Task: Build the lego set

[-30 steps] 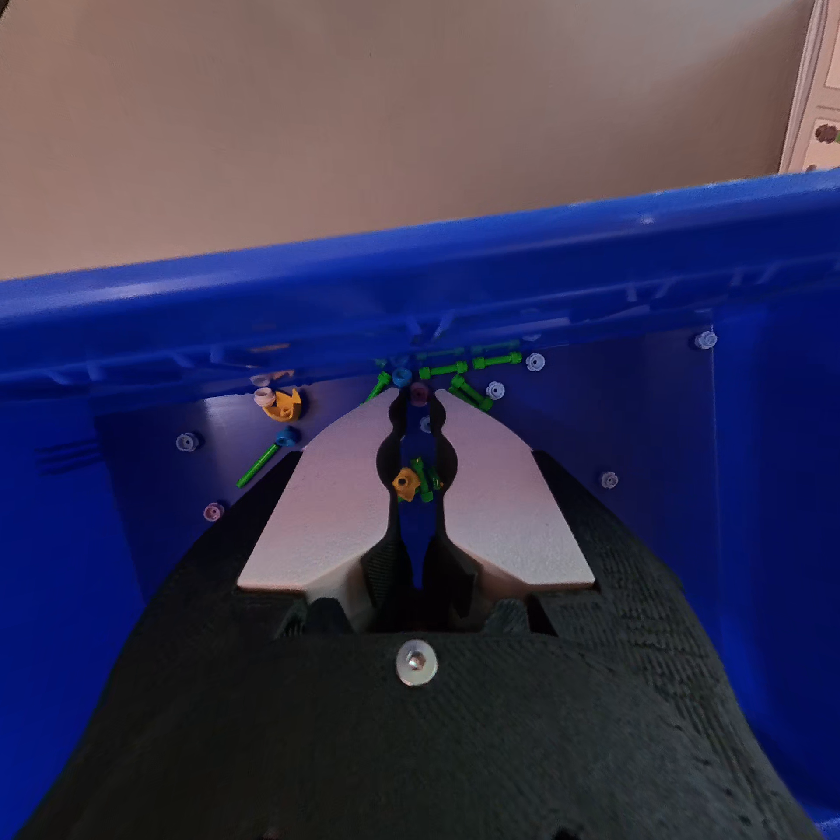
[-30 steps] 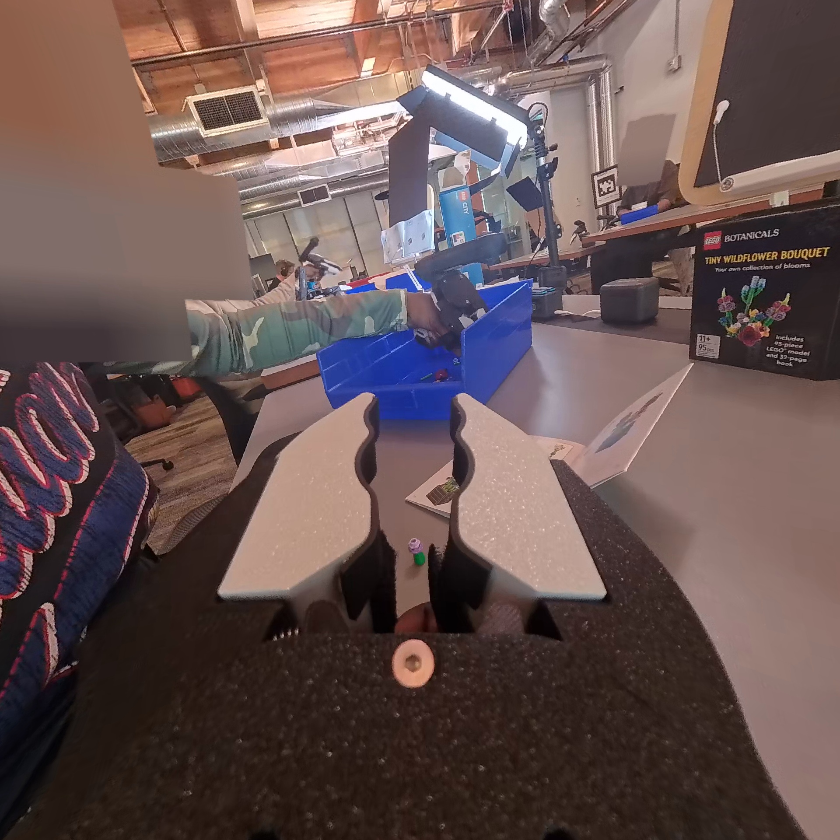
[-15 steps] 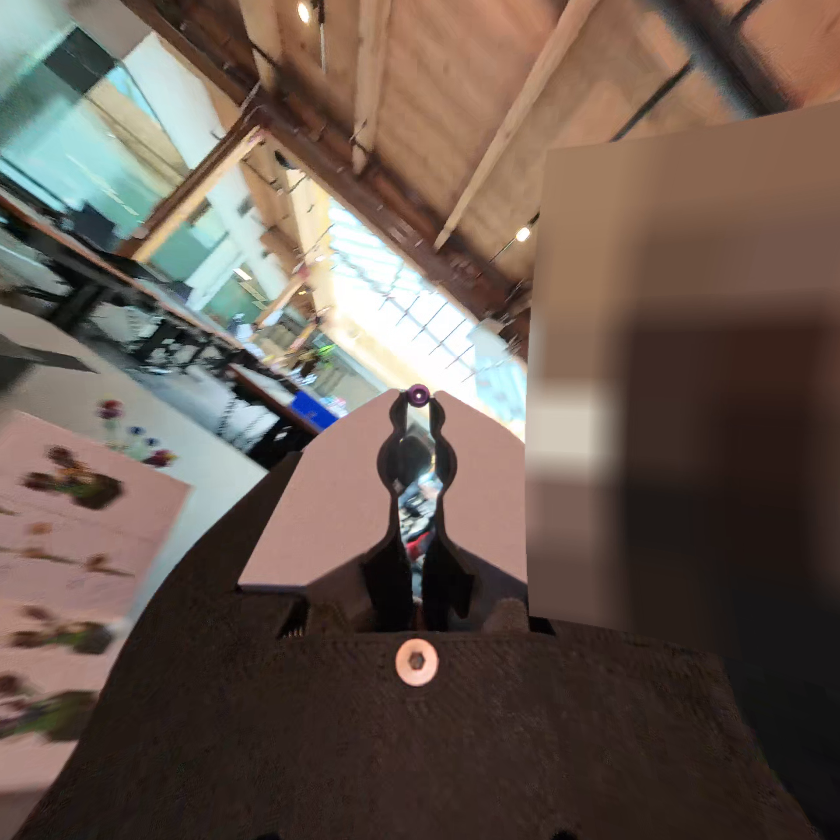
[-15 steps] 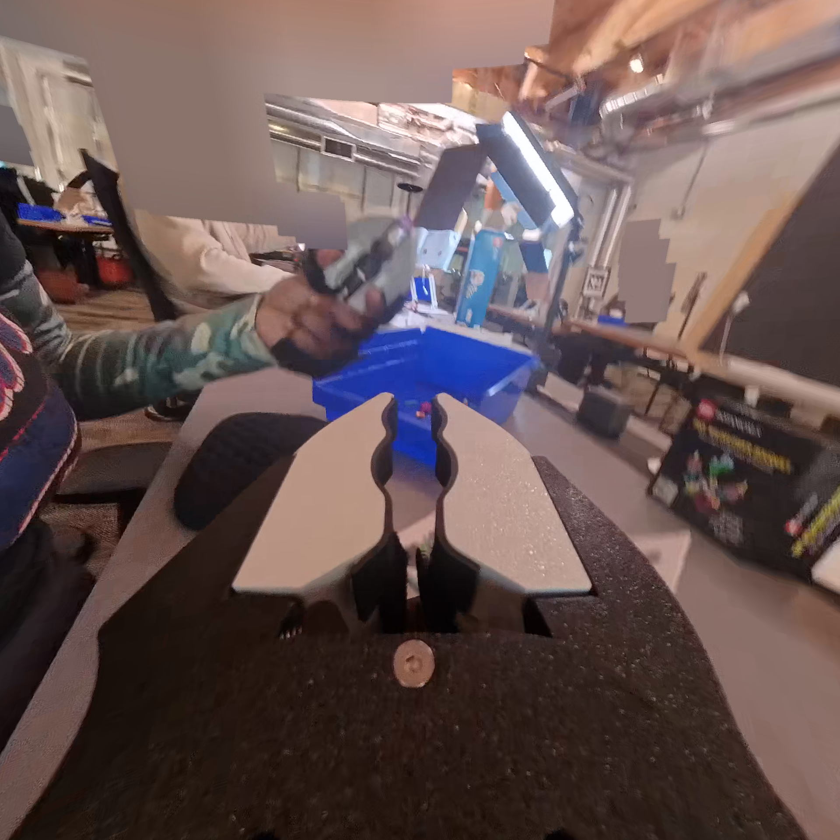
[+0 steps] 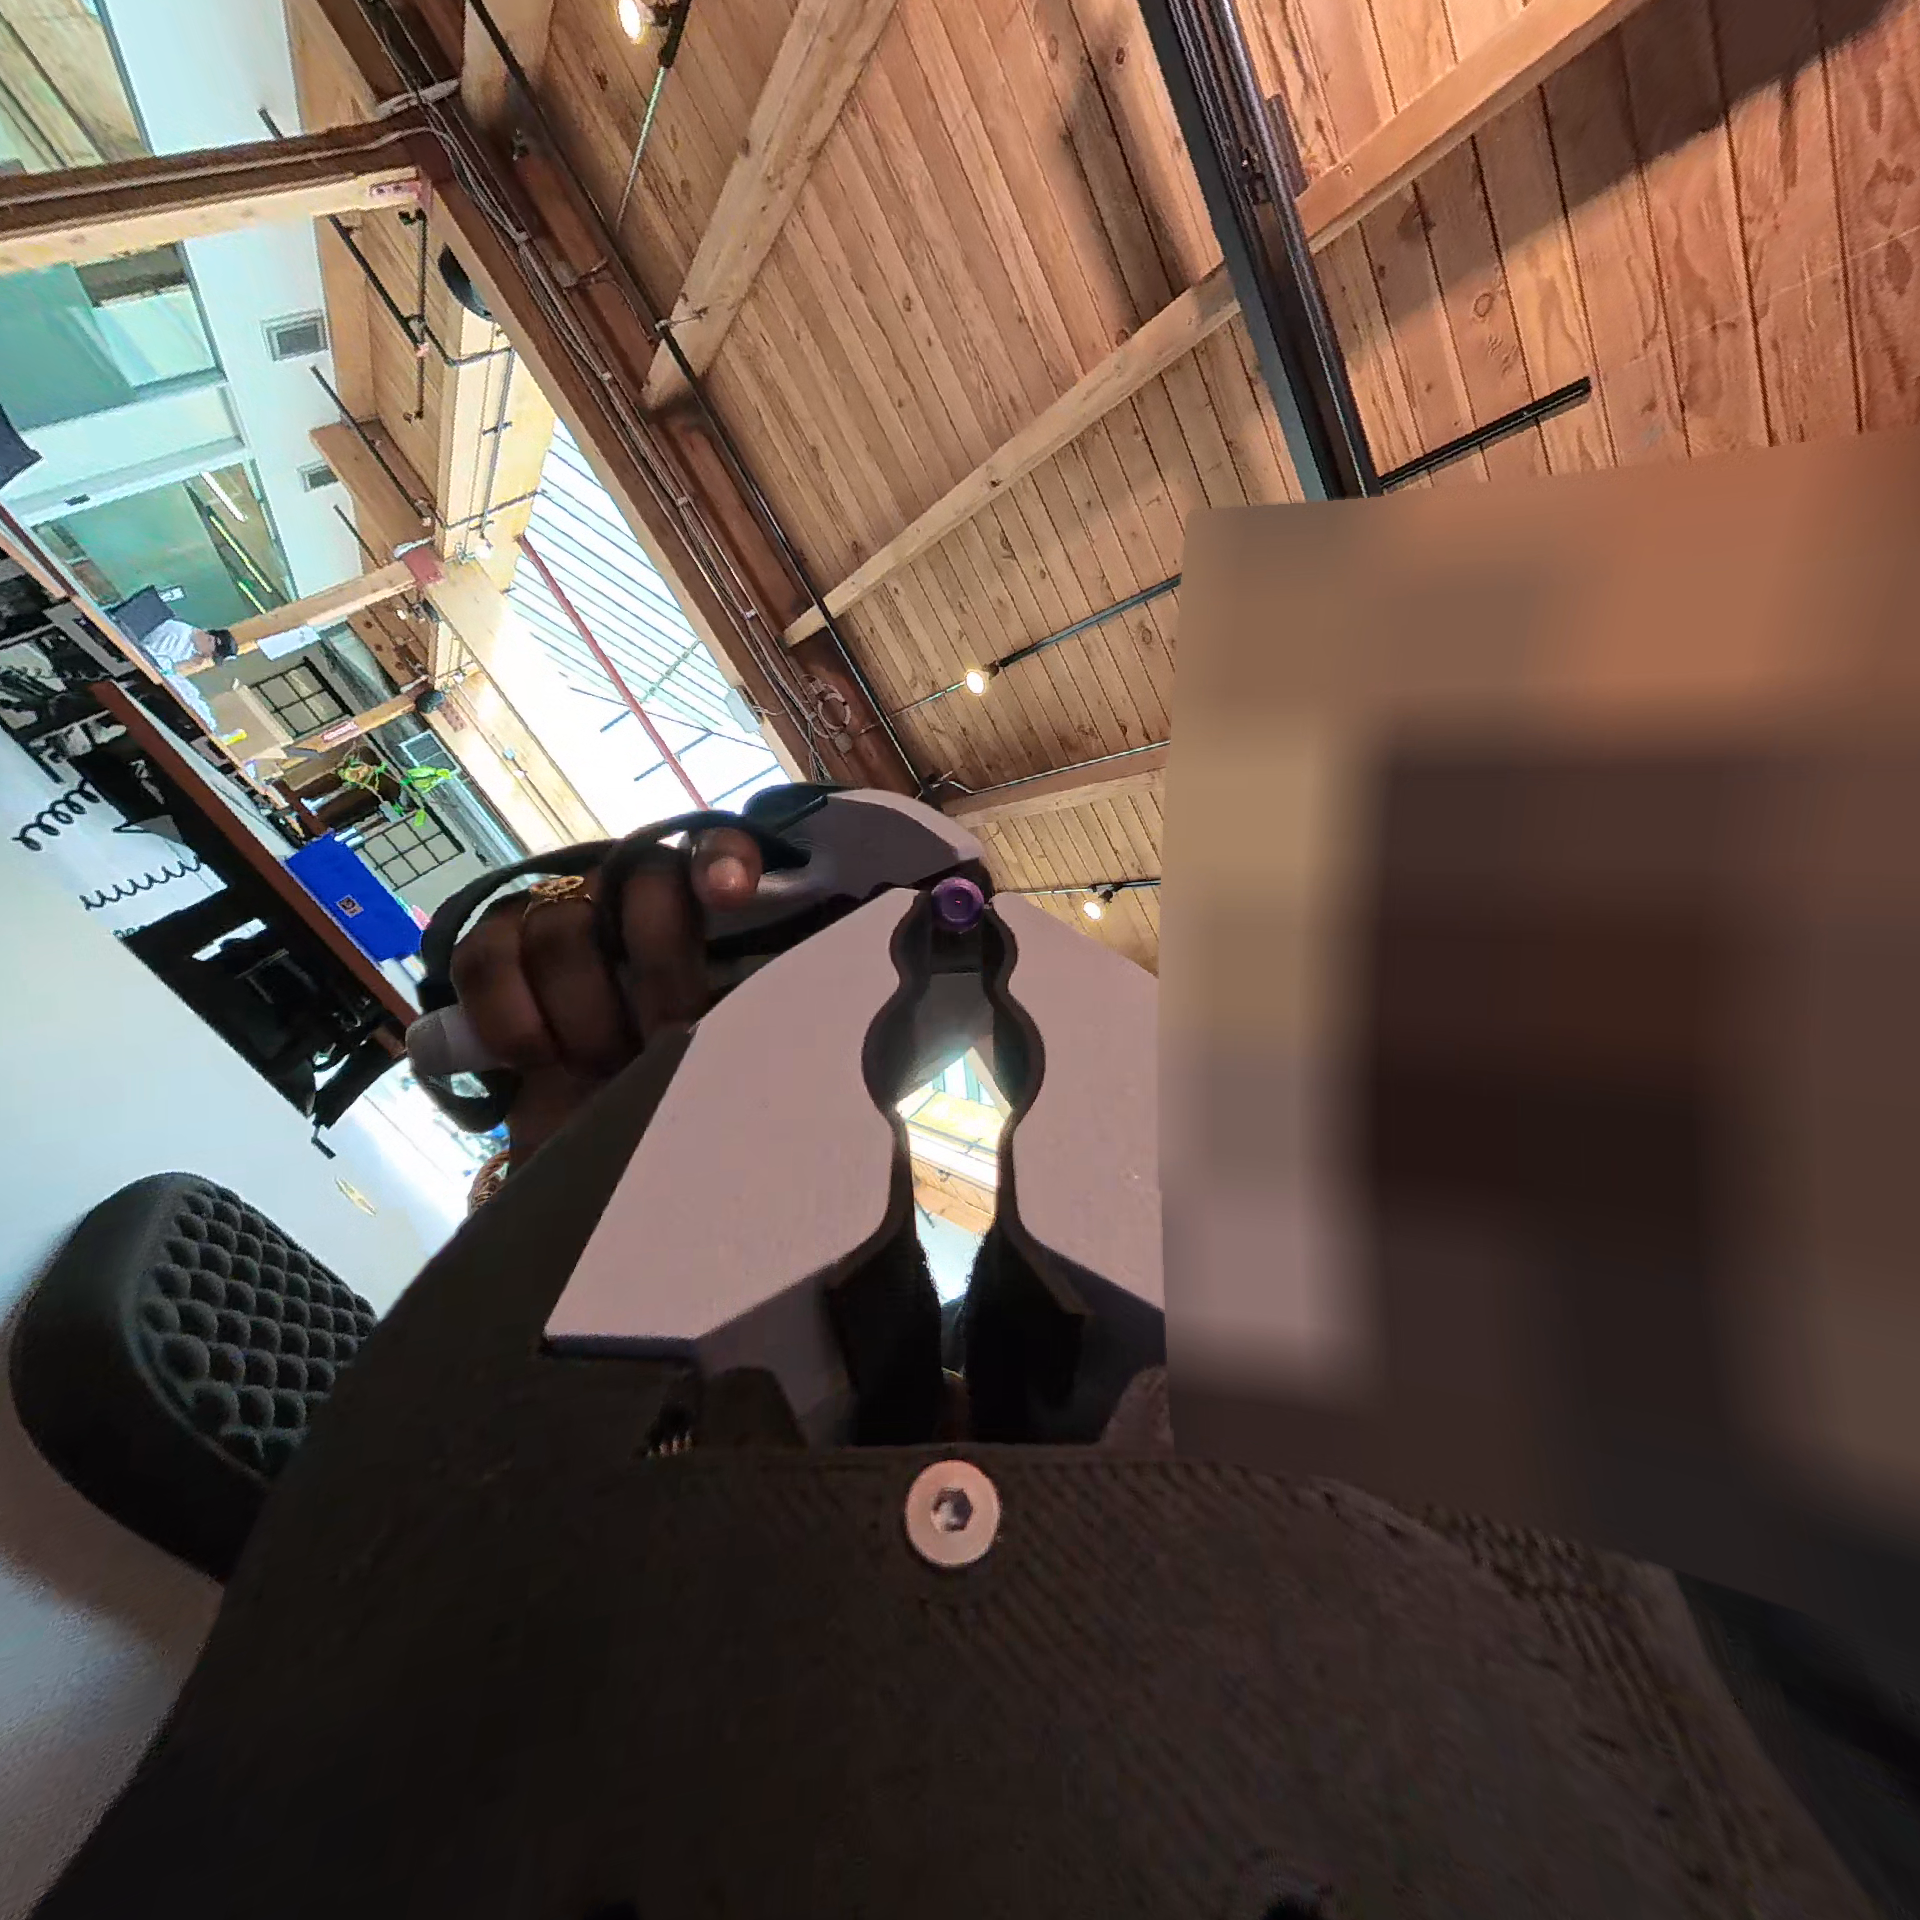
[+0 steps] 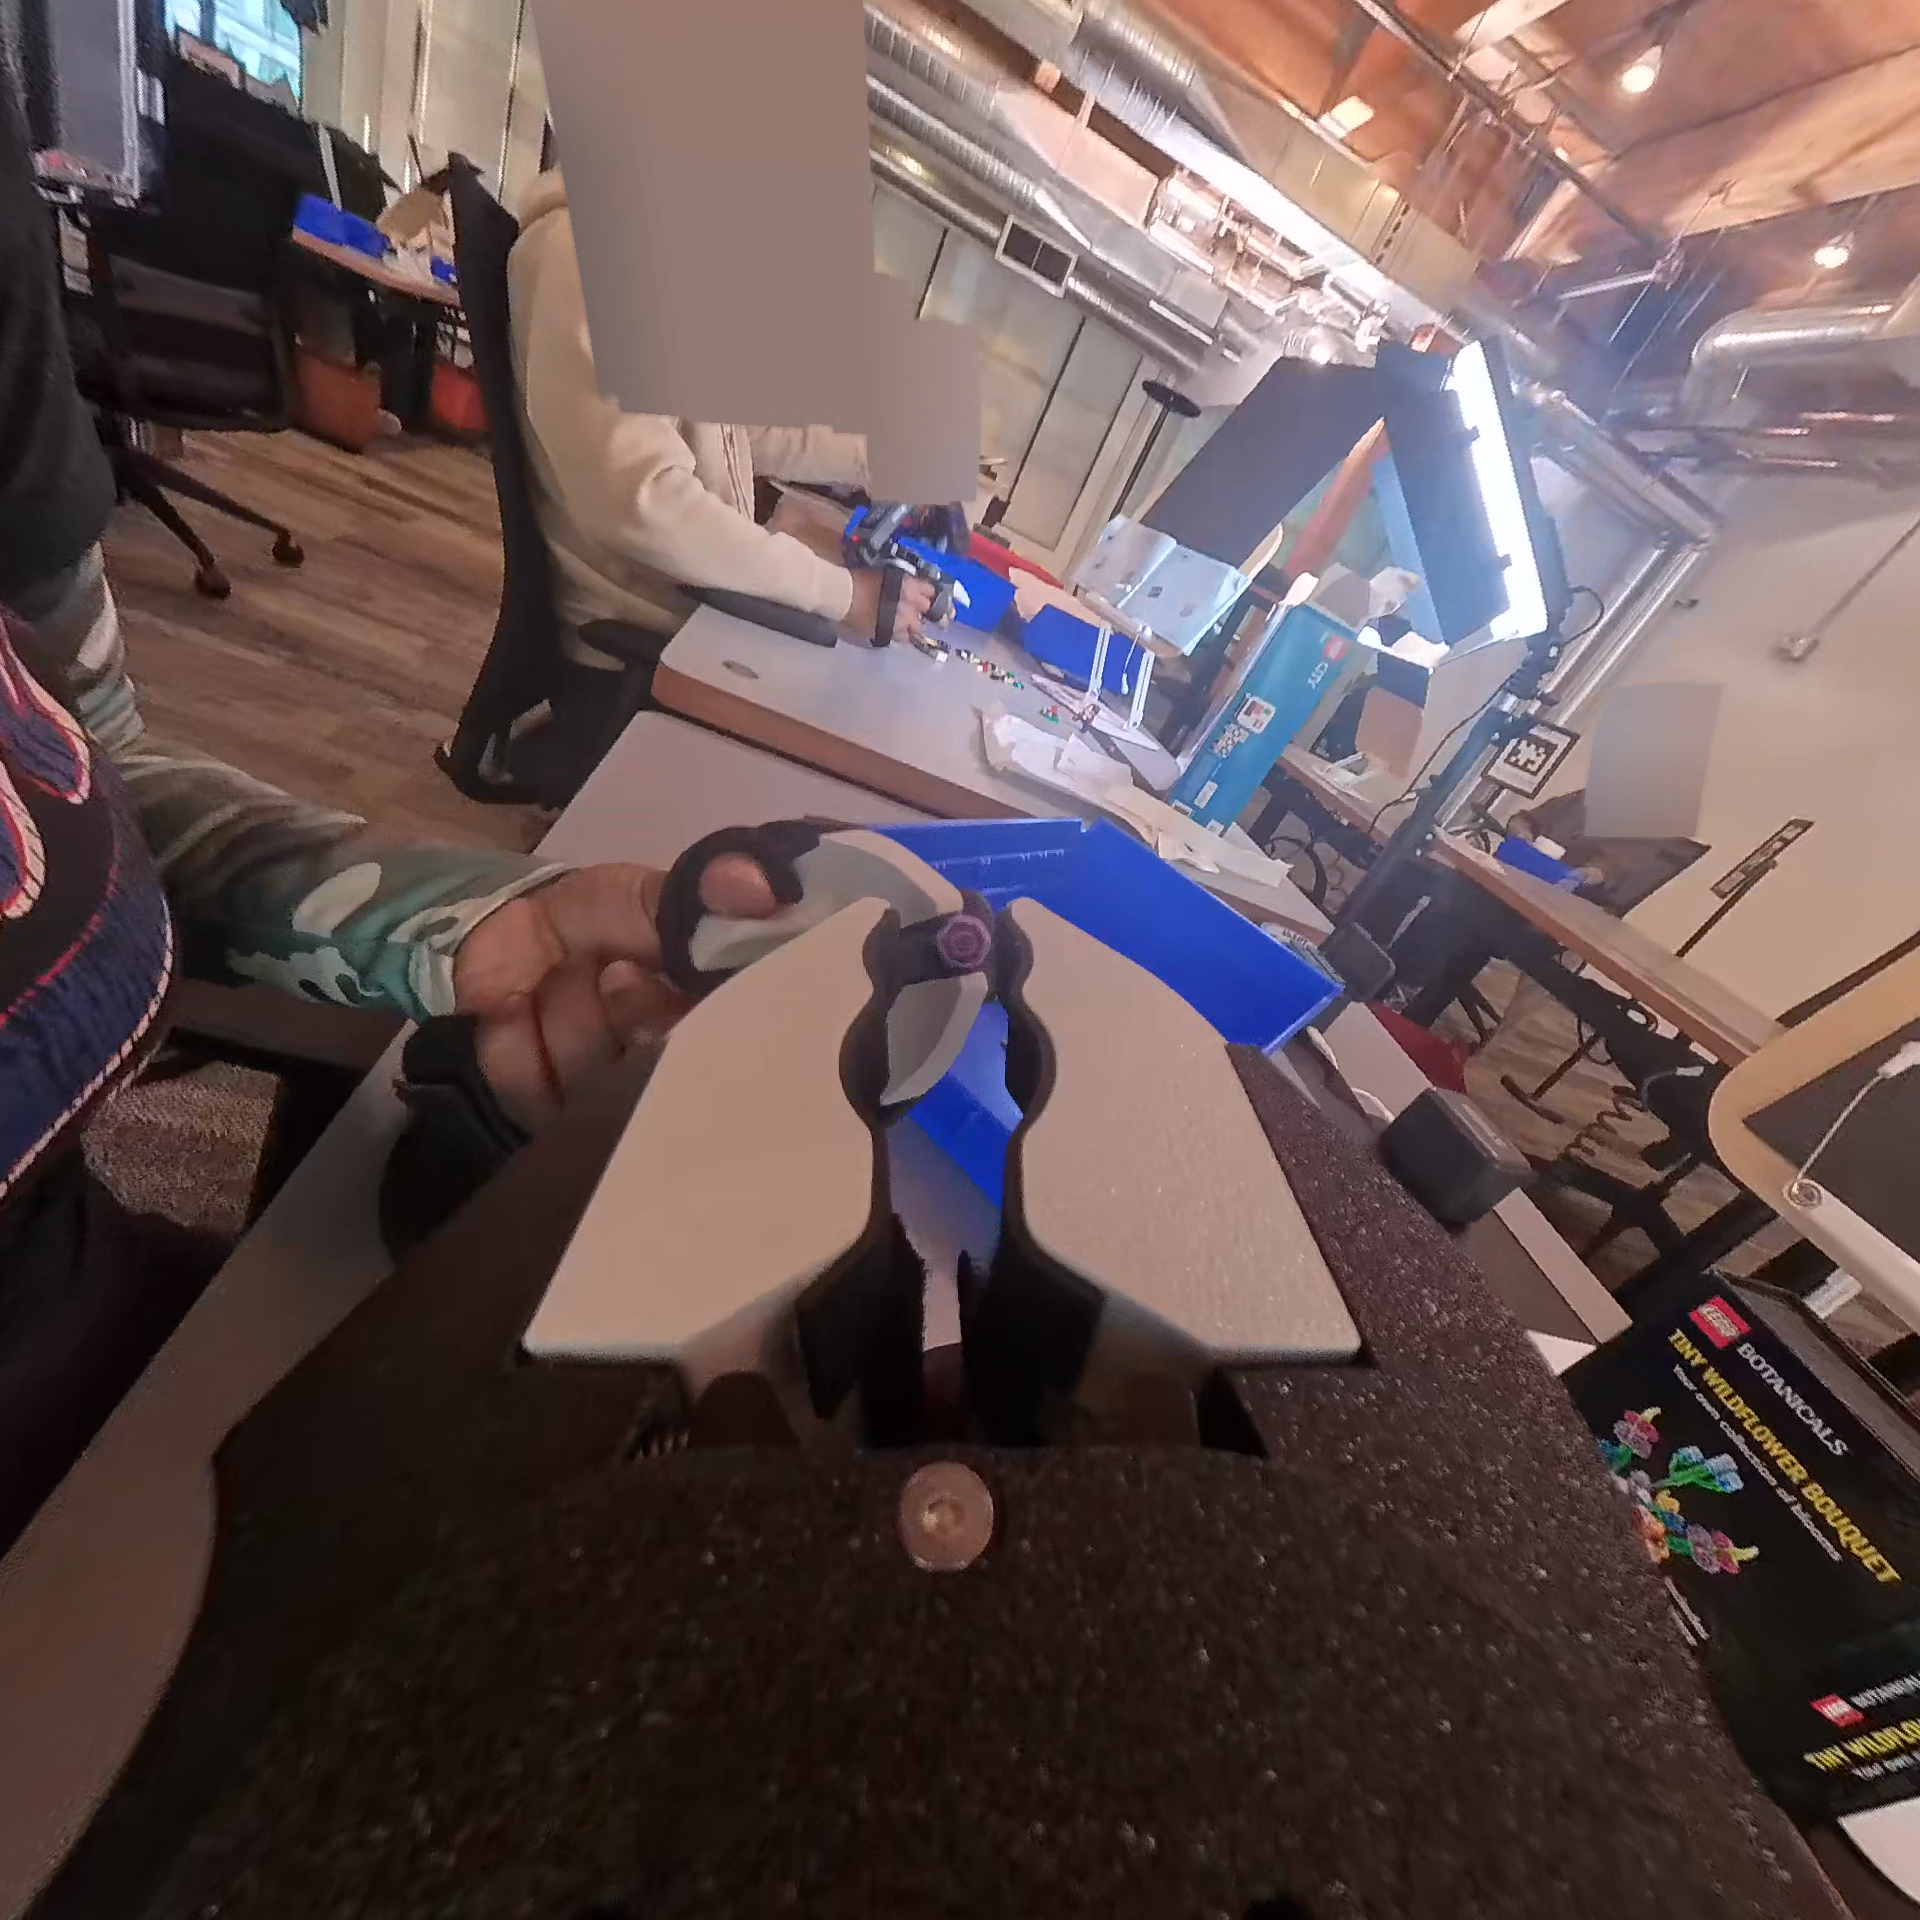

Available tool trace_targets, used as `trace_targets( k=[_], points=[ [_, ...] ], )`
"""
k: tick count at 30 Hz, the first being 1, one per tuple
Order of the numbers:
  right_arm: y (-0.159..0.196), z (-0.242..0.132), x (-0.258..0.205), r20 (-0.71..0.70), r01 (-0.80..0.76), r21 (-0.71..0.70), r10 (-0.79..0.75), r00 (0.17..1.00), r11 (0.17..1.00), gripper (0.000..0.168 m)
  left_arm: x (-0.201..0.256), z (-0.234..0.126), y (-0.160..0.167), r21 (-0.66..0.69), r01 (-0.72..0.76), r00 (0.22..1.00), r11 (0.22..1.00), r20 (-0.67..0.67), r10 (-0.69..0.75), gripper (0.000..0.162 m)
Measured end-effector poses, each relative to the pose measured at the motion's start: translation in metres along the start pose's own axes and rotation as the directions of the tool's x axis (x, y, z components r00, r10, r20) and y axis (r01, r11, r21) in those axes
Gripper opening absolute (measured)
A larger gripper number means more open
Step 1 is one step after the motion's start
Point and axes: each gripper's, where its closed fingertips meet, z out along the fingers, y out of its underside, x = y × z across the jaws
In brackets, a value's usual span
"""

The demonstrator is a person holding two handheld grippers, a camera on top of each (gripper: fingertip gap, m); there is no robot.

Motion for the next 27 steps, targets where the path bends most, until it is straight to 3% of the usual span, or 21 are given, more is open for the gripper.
trace_targets(
  k=[10,13,15,18,20,24,27],
  points=[
    [0.020,0.000,0.001,0.003,0.041,-0.140,-0.041,0.999,0.989,0.010,-0.007,-0.002,0.003,-0.029,0.007,1.000,1.000,0.016,-0.006,0.010],
    [0.027,-0.014,-0.004,0.034,-0.003,-0.223,0.010,0.999,0.975,0.009,-0.016,-0.010,0.002,-0.098,-0.124,0.982,0.987,0.133,0.137,0.022],
    [0.054,-0.034,-0.018,0.089,-0.118,-0.409,0.168,0.982,0.905,0.009,-0.021,-0.022,0.001,-0.235,-0.313,0.893,0.920,0.257,0.369,0.024],
    [0.118,-0.071,-0.041,0.024,-0.215,-0.716,0.331,0.943,0.665,0.010,-0.031,-0.052,-0.004,-0.553,-0.497,0.566,0.669,0.377,0.733,0.027],
    [0.146,-0.086,-0.056,-0.020,-0.241,-0.804,0.380,0.925,0.544,0.010,-0.028,-0.068,-0.007,-0.680,-0.491,0.415,0.544,0.367,0.833,0.028],
    [0.178,-0.098,-0.066,-0.074,-0.236,-0.877,0.369,0.927,0.418,0.010,-0.009,-0.078,-0.011,-0.723,-0.467,0.373,0.509,0.361,0.855,0.029],
    [0.185,-0.099,-0.071,-0.063,-0.214,-0.896,0.366,0.928,0.389,0.010,0.002,-0.086,-0.020,-0.749,-0.471,0.298,0.465,0.360,0.884,0.030]
  ],
)
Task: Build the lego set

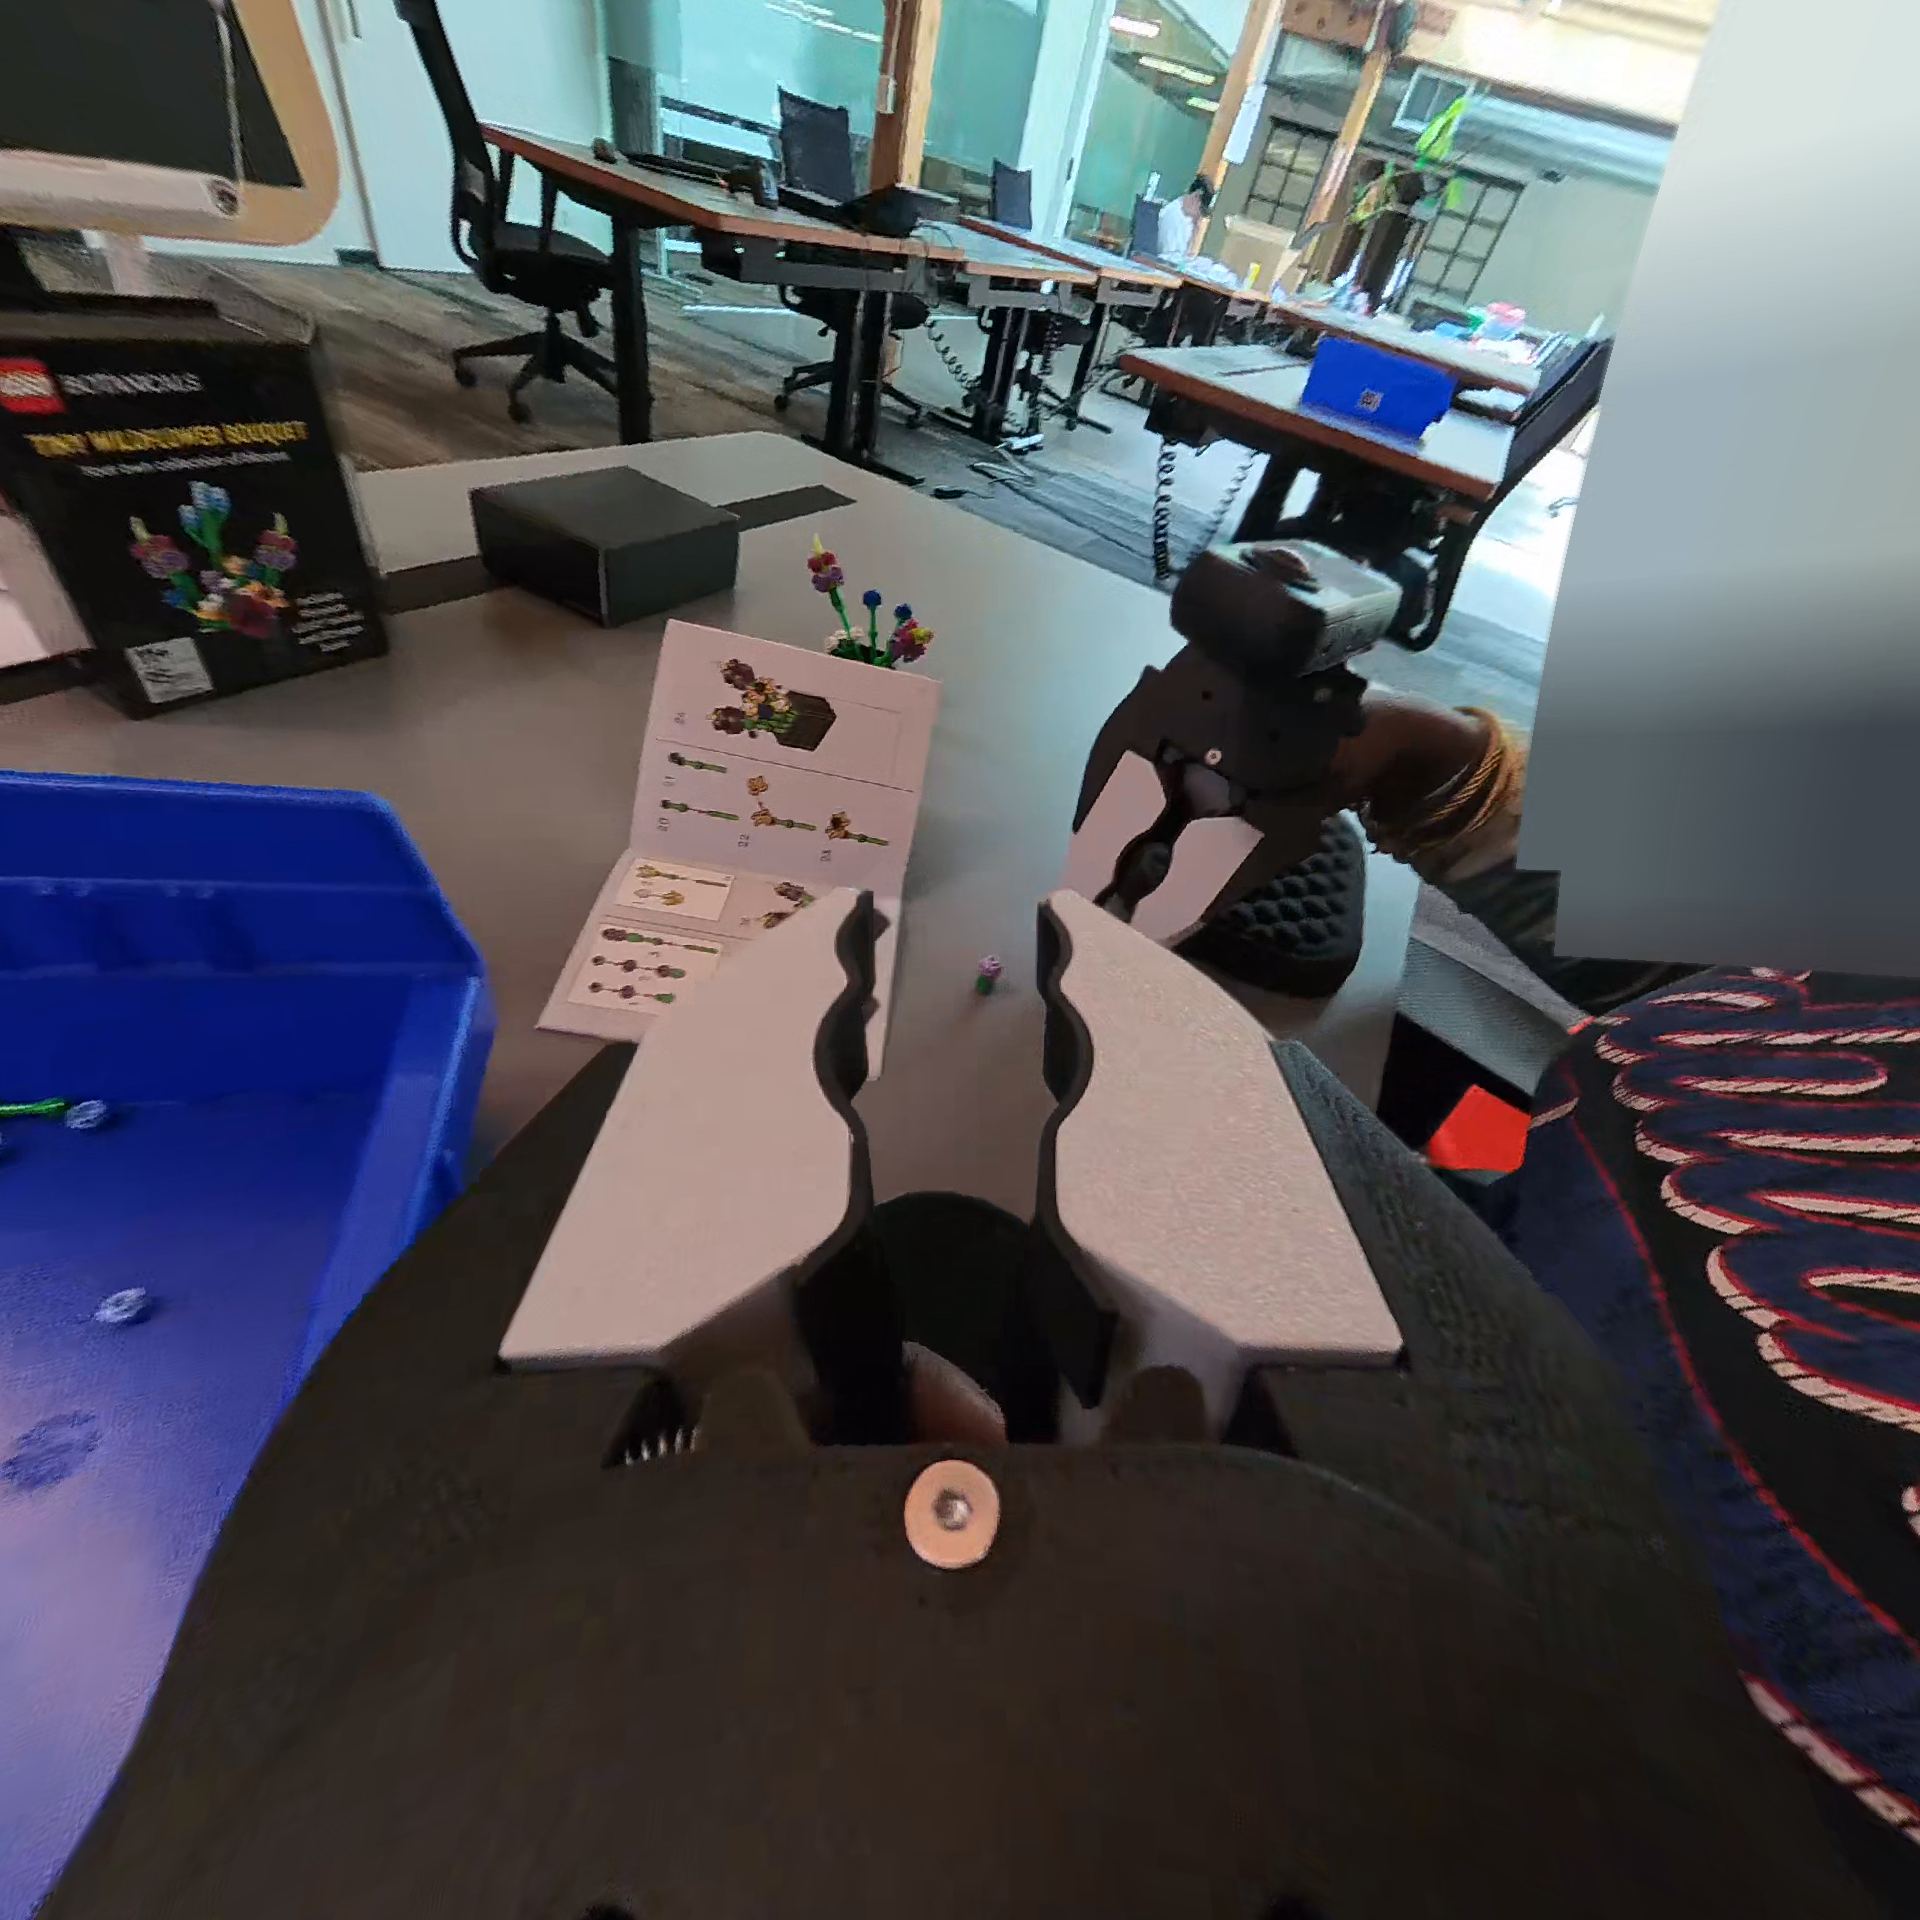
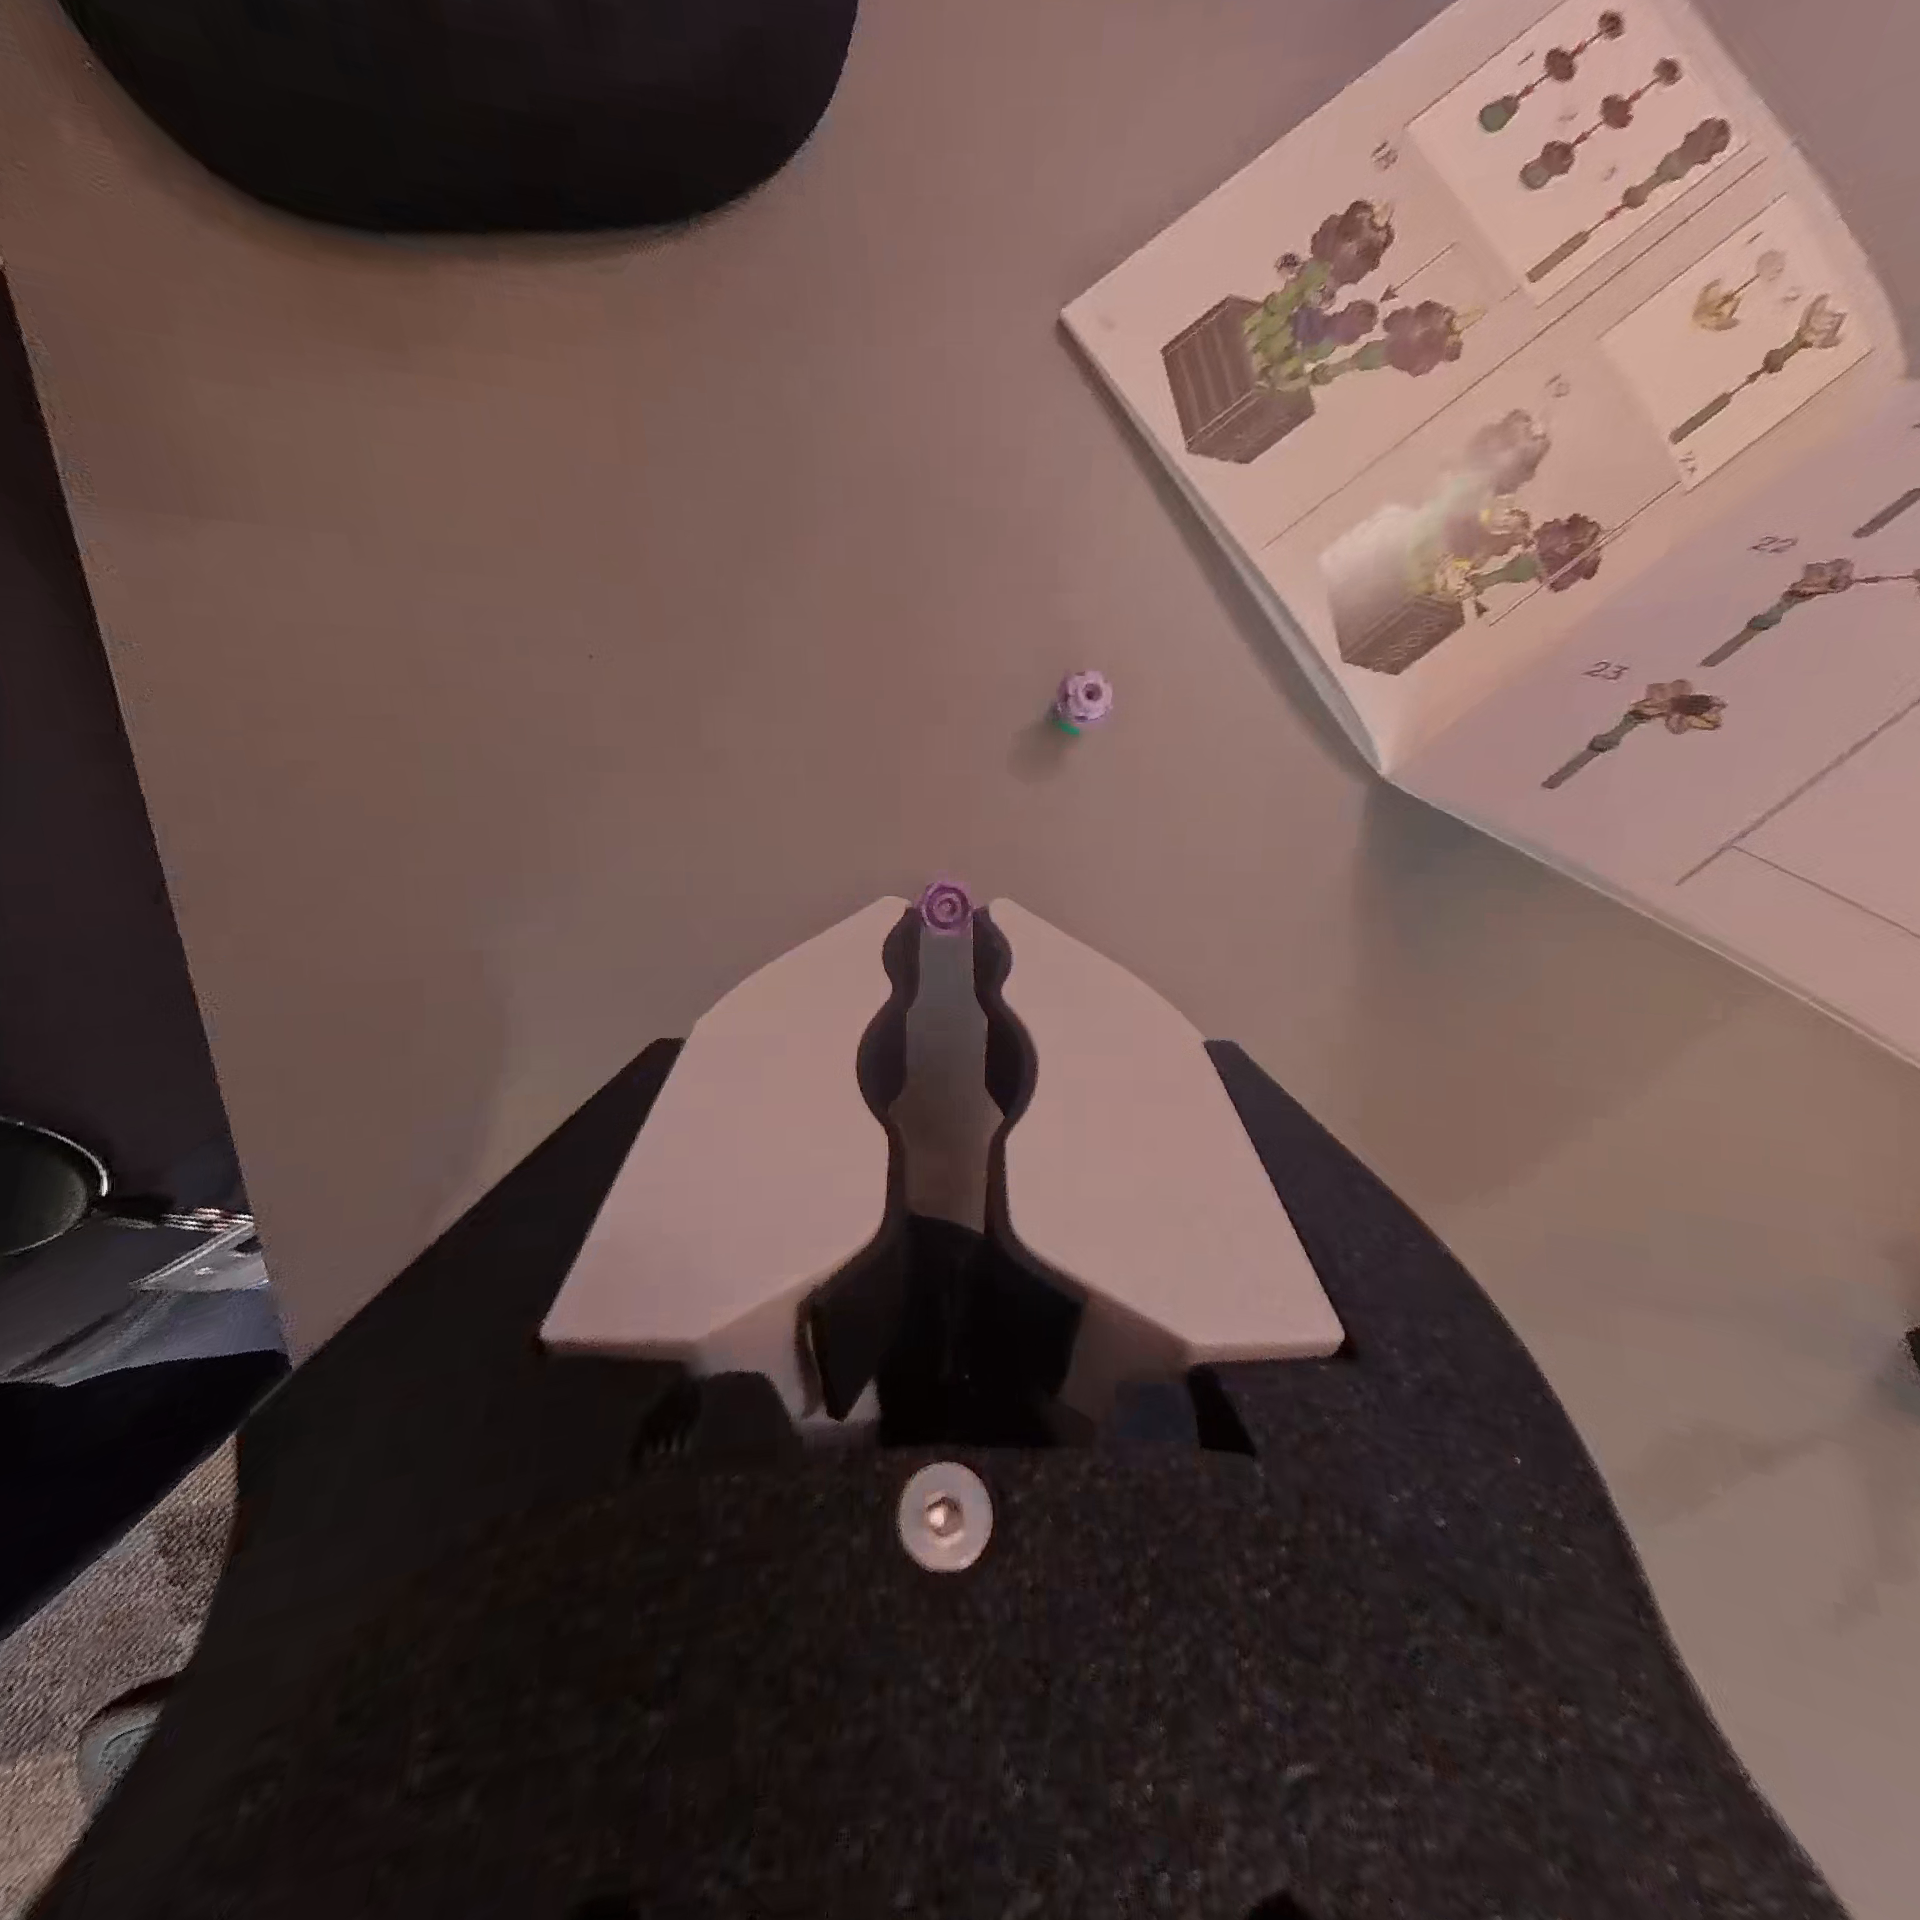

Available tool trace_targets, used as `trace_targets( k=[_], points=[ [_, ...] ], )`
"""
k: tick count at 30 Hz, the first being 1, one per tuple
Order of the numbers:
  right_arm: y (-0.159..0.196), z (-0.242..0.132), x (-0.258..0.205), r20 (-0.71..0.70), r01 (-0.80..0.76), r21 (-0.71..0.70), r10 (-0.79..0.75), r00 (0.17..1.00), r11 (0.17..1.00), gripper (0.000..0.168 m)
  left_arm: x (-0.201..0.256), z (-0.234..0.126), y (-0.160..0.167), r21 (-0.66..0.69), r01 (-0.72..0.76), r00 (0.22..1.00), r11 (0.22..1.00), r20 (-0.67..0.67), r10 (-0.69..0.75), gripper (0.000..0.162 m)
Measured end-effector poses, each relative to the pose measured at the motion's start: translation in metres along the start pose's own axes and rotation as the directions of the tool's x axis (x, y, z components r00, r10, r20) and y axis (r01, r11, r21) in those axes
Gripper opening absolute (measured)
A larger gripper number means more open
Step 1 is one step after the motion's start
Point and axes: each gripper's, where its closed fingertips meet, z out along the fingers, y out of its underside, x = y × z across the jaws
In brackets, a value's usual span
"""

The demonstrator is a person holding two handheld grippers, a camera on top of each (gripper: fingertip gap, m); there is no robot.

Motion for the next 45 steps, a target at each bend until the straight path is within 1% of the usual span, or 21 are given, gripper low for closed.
trace_targets(
  k=[3,5,15,19,22,25,31,33,36,38,39,41,43,45],
  points=[
    [0.004,0.003,-0.002,0.013,0.006,-0.031,-0.006,1.000,0.999,0.010,-0.006,-0.009,0.003,-0.052,-0.062,0.997,0.997,0.048,0.064,0.030],
    [0.003,0.003,-0.002,0.013,0.008,-0.025,-0.008,1.000,1.000,0.010,-0.008,-0.011,0.004,-0.076,-0.080,0.994,0.994,0.063,0.085,0.030],
    [0.003,0.002,-0.004,0.035,-0.012,-0.013,0.013,0.999,1.000,0.015,-0.007,-0.010,0.007,-0.105,-0.100,0.993,0.989,0.053,0.106,0.030],
    [0.003,-0.003,-0.003,0.038,-0.029,0.011,0.029,0.999,1.000,0.015,0.003,-0.002,0.014,-0.128,-0.116,0.993,0.985,0.017,0.120,0.030],
    [0.004,-0.003,-0.005,0.047,-0.026,0.008,0.026,0.999,1.000,0.014,0.010,0.008,0.023,-0.144,-0.123,0.992,0.982,-0.015,0.122,0.030],
    [0.004,-0.001,-0.004,0.050,-0.017,0.002,0.017,0.999,1.000,0.014,0.022,0.028,0.032,-0.136,-0.081,0.993,0.987,-0.091,0.069,0.030],
    [0.005,0.001,-0.005,0.068,-0.009,0.005,0.009,0.998,1.000,0.010,0.030,0.081,0.070,-0.285,-0.047,0.983,0.957,-0.184,-0.007,0.035],
    [0.003,-0.001,-0.004,0.067,-0.007,0.023,0.006,0.998,1.000,0.010,0.031,0.096,0.081,-0.330,-0.014,0.981,0.944,-0.188,-0.052,0.037],
    [-0.012,-0.011,0.003,0.067,-0.014,0.124,0.006,0.998,0.992,0.010,0.024,0.109,0.092,-0.406,0.048,0.986,0.913,-0.129,-0.110,0.039],
    [-0.026,-0.020,0.012,0.054,0.001,0.197,-0.012,0.998,0.980,0.010,0.020,0.112,0.090,-0.402,0.052,0.989,0.914,-0.103,-0.102,0.038],
    [-0.032,-0.023,0.017,0.047,0.012,0.219,-0.023,0.999,0.976,0.010,0.018,0.114,0.090,-0.401,0.053,0.991,0.915,-0.090,-0.096,0.035],
    [-0.039,-0.023,0.023,0.036,0.048,0.222,-0.057,0.998,0.974,0.010,0.014,0.117,0.093,-0.423,0.044,0.995,0.905,-0.066,-0.079,0.028],
    [-0.042,-0.020,0.026,0.037,0.088,0.204,-0.097,0.995,0.975,0.010,0.014,0.121,0.098,-0.459,-0.015,0.997,0.888,-0.075,-0.022,0.027],
    [-0.044,-0.017,0.026,0.060,0.103,0.189,-0.116,0.991,0.977,0.010,0.014,0.127,0.102,-0.490,-0.096,0.994,0.866,-0.092,0.058,0.030]
  ],
)
